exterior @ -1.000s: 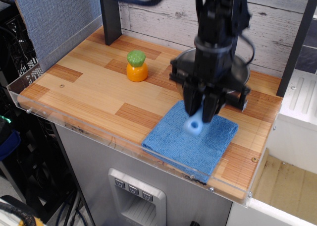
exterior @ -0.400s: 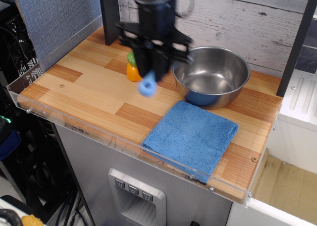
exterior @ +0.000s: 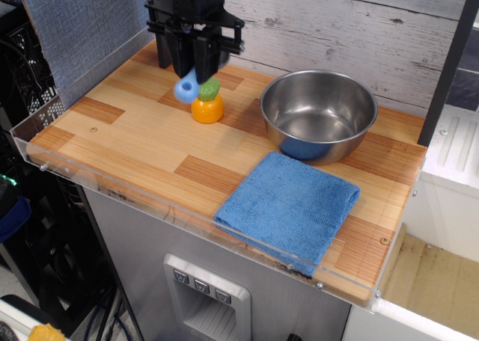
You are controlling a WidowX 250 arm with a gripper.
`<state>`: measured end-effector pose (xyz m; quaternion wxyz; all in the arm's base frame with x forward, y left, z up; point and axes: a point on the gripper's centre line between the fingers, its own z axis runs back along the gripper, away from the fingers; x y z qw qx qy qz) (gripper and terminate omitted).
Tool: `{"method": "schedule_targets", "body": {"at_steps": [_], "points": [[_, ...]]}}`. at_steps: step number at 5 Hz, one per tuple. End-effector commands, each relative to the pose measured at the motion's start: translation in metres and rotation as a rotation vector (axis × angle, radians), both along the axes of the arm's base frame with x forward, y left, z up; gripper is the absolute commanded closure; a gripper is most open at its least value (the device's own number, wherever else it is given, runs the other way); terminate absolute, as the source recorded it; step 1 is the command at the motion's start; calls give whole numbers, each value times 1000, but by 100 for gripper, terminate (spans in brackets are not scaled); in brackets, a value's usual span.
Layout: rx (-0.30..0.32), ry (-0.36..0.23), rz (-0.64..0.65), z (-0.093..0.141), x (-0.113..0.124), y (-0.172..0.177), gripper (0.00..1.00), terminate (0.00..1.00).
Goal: Move the blue spoon to the top left of the table.
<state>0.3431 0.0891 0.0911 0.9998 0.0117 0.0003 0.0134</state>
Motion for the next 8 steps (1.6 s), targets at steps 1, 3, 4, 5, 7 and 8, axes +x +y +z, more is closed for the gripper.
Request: {"method": "schedule_targets", "body": {"at_steps": [1,3,4,5,7,8], "points": [[64,-12,-54,7,44,23,100,0],[93,4,-18,10,44,62,100,0],[93,-8,0,10,38,72,100,0],[81,-7,8,5,33,77,100,0],[71,42,1,-23,34,56,100,0],[84,53,24,-38,36,58,100,0]]}}
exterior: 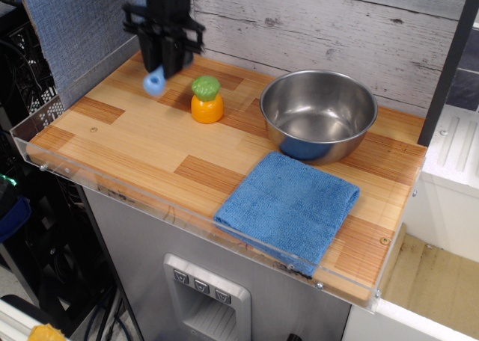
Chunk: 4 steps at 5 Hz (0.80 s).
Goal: Move the blue spoon to the top left of the table.
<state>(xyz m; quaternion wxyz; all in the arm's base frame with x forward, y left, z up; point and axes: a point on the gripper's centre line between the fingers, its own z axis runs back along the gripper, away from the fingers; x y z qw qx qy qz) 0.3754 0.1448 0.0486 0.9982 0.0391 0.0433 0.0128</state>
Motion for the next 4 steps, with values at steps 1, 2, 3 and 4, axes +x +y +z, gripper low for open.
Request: {"method": "schedule_targets", "body": {"at_steps": [1,2,3,4], "points": [[36,-17,32,-8,9,7,100,0],[35,-23,38,-11,10,9,100,0],[27,-29,32,-12,9,9,0,0],[41,-50,21,0,5,6,0,0]]}}
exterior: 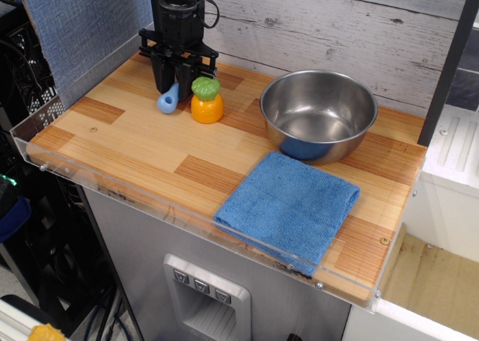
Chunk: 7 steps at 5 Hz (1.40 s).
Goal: Move the blue spoon to the top left of the table.
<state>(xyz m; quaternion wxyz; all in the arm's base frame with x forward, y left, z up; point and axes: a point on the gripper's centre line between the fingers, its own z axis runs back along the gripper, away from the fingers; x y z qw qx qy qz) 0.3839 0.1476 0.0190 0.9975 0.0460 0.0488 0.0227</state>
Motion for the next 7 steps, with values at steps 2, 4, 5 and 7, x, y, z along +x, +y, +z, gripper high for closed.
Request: {"method": "schedule_targets", "body": {"at_steps": [2,4,5,7], "points": [[93,-165,-10,78,-19,-6,0,0],[100,-288,61,128,-43,-27,0,0],[-8,-344,120,136,-51,-54,0,0],[-155,-364,59,135,-43,-95,0,0]]}}
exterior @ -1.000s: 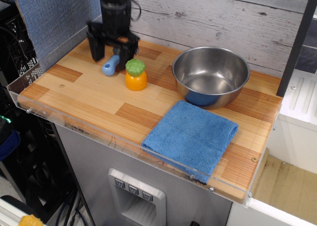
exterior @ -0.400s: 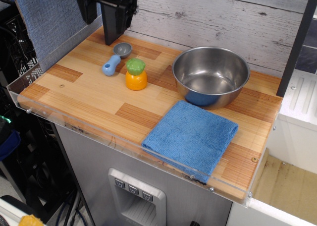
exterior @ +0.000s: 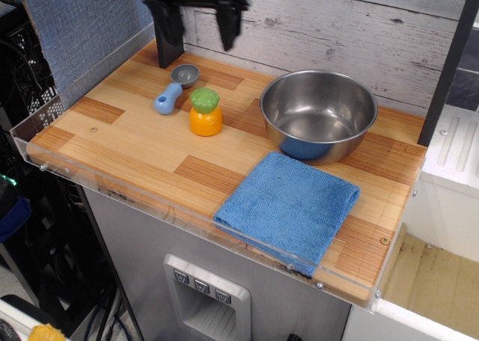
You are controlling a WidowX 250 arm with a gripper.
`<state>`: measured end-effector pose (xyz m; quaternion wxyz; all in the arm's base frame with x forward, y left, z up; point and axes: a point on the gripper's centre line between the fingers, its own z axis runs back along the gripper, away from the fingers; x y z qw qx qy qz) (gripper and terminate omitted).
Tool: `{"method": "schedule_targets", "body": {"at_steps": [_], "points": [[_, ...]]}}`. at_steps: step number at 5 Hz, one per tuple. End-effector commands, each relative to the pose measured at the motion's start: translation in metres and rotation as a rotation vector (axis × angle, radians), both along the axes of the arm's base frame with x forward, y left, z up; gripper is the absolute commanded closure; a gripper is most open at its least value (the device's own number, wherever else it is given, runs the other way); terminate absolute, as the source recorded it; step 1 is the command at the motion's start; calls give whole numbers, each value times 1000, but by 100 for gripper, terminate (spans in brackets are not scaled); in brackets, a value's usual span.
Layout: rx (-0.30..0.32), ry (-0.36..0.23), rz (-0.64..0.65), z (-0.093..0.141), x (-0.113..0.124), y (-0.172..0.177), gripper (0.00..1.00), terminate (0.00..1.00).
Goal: Move the blue spoon to the top left of the table.
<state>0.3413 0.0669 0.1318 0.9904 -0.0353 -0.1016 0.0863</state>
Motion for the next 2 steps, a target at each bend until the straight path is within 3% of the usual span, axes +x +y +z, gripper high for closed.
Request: {"method": "schedule_targets", "body": {"at_steps": [1,2], "points": [[32,-19,-133,23,5,-24,0,0],[64,9,-173,25,8,-25,0,100]]}}
